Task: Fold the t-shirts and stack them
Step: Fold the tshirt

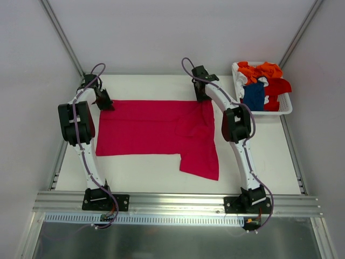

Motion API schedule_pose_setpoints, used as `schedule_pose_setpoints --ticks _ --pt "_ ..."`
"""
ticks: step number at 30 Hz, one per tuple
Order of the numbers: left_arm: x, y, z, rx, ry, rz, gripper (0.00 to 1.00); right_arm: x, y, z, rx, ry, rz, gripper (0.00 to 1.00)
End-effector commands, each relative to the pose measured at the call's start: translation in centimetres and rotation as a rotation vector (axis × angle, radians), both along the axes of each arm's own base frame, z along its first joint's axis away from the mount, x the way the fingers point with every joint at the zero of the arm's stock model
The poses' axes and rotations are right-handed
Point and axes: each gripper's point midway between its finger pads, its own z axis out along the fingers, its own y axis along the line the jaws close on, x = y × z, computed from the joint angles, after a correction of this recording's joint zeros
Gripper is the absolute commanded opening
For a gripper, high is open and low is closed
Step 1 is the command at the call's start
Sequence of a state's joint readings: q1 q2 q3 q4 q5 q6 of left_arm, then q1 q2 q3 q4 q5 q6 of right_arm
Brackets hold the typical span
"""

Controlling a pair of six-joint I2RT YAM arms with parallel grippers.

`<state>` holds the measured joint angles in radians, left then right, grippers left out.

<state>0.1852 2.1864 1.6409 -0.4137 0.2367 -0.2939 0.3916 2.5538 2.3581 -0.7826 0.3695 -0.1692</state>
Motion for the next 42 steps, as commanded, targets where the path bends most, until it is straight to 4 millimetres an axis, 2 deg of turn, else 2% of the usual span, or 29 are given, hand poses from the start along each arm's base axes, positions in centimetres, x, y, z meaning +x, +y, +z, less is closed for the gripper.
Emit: schedule_pose_setpoints --ticks 1,5,6,8,9,11,13,14,16,18,20,21,22,23,25,26,28,29,34,36,40,42 --pt "-2.0 0.6 -2.3 0.009 0.097 -0.002 0.0 0.8 -1.5 3.4 -0.045 -0.072 -0.046 0.48" --pt "-2.0 0.7 -2.3 0.004 0.097 0.002 0.0 1.1 -2.5 4.5 -0.041 -0.096 -0.078 0.44" --pt "-2.0 0.7 -2.2 0.002 0.096 0.001 0.0 1.2 -2.6 4.6 -0.039 -0.098 -0.079 0.38" --pt "-2.0 0.7 -2.3 0.001 0.096 0.001 0.0 1.3 -3.0 5.0 -0.04 -0.105 -0.087 0.33" --pt "-2.0 0.7 -2.3 0.001 0.096 0.002 0.0 1.3 -3.2 4.9 -0.04 -0.105 -0.094 0.23" --pt "-2.0 0.8 -2.3 0.001 0.098 0.004 0.0 1.2 -3.9 5.0 -0.047 -0.105 -0.109 0.14" --pt "-2.0 0.8 -2.4 0.0 0.101 0.006 0.0 1.1 -4.9 5.0 -0.042 -0.1 -0.139 0.1" --pt "-1.9 0.7 -2.4 -0.001 0.1 0.005 0.0 1.1 -5.2 5.6 -0.032 -0.109 -0.151 0.07" --pt "-2.0 0.8 -2.5 0.001 0.107 0.008 0.0 1.0 -6.3 5.7 0.003 -0.104 -0.188 0.07" --pt "-1.9 0.9 -2.5 0.003 0.11 0.011 0.0 0.9 -6.9 6.6 0.065 -0.111 -0.219 0.09" --pt "-2.0 1.0 -2.7 0.007 0.119 0.015 0.0 0.4 -6.9 6.6 0.123 -0.091 -0.226 0.16" --pt "-2.0 1.0 -2.6 0.008 0.12 0.017 0.0 0.2 -7.0 7.5 0.171 -0.094 -0.231 0.18" --pt "-2.0 1.0 -2.6 0.009 0.122 0.018 0.0 0.0 -6.8 7.5 0.205 -0.084 -0.232 0.21" --pt "-2.0 1.1 -2.7 0.011 0.124 0.021 0.0 -0.4 -6.7 7.6 0.229 -0.072 -0.236 0.3" --pt "-2.0 1.1 -2.7 0.011 0.128 0.024 0.0 -1.0 -6.5 7.5 0.275 -0.046 -0.222 0.32" --pt "-2.0 1.2 -2.7 0.012 0.126 0.025 0.0 -1.0 -6.5 7.3 0.276 -0.044 -0.221 0.26" --pt "-2.0 1.1 -2.7 0.013 0.126 0.02 0.0 -0.9 -6.2 6.1 0.279 -0.021 -0.213 0.05" --pt "-1.9 1.1 -2.6 0.012 0.124 0.018 0.0 -1.0 -6.0 5.6 0.288 -0.005 -0.208 0.0" --pt "-1.9 1.1 -2.6 0.012 0.121 0.014 0.0 0.1 -5.6 4.7 0.308 -0.009 -0.203 0.01" --pt "-1.9 1.1 -2.7 0.014 0.124 0.017 0.0 0.4 -5.9 4.8 0.378 -0.006 -0.236 0.01" --pt "-1.9 1.4 -2.5 0.026 0.123 0.024 0.0 0.0 -8.2 3.9 0.531 0.047 -0.374 0.0" --pt "-1.8 1.5 -2.5 0.027 0.12 0.026 0.0 -0.2 -8.8 4.6 0.595 0.05 -0.389 0.04"
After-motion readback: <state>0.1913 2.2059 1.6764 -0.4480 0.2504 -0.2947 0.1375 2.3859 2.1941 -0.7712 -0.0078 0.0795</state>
